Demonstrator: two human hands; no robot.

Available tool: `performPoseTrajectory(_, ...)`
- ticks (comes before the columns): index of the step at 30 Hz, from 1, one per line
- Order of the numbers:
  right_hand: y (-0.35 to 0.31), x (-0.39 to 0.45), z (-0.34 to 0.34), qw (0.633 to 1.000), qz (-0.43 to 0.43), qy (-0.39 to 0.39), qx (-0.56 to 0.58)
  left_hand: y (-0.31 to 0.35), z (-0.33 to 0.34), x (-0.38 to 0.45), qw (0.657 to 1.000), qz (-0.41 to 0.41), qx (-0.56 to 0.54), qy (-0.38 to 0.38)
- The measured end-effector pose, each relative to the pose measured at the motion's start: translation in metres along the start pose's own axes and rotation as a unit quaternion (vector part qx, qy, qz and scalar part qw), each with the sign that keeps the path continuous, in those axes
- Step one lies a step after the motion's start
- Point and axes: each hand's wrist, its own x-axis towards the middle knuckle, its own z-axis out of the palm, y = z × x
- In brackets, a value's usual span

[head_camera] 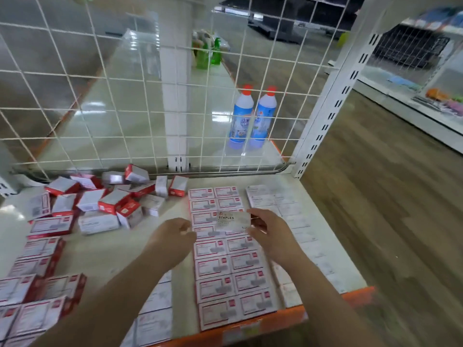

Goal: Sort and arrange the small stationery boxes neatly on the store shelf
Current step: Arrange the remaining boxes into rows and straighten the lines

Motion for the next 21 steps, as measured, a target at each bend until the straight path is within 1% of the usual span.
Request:
performPoseTrajectory(6,0.045,0.024,-0.051,0.999,-0.007,0.011,-0.029,0.033,0.063,0.004,0.998,0.006,0.024,-0.051)
performPoseTrajectory(9,0.065,0.036,-0.073,0.999,-0.019,0.018,-0.047,0.054,0.085,0.006,0.989,0.042,0.105,-0.090)
performPoseTrajectory(11,0.078,0.046,-0.082,0.998,-0.027,0.020,-0.055,0.065,0.099,0.009,0.982,0.067,0.136,-0.110)
performPoseTrajectory(14,0.096,0.056,-0.089,0.997,-0.033,0.019,-0.061,0.077,0.123,0.015,0.962,0.098,0.209,-0.146)
performPoseTrajectory(16,0.103,0.063,-0.090,0.997,-0.041,0.015,-0.068,0.084,0.135,0.020,0.950,0.116,0.245,-0.157)
performPoseTrajectory(19,0.109,0.072,-0.092,0.996,-0.047,0.005,-0.072,0.093,0.147,0.024,0.945,0.122,0.263,-0.153)
performPoseTrajectory(21,0.113,0.077,-0.094,0.995,-0.062,0.014,-0.078,0.095,0.151,0.028,0.940,0.125,0.281,-0.150)
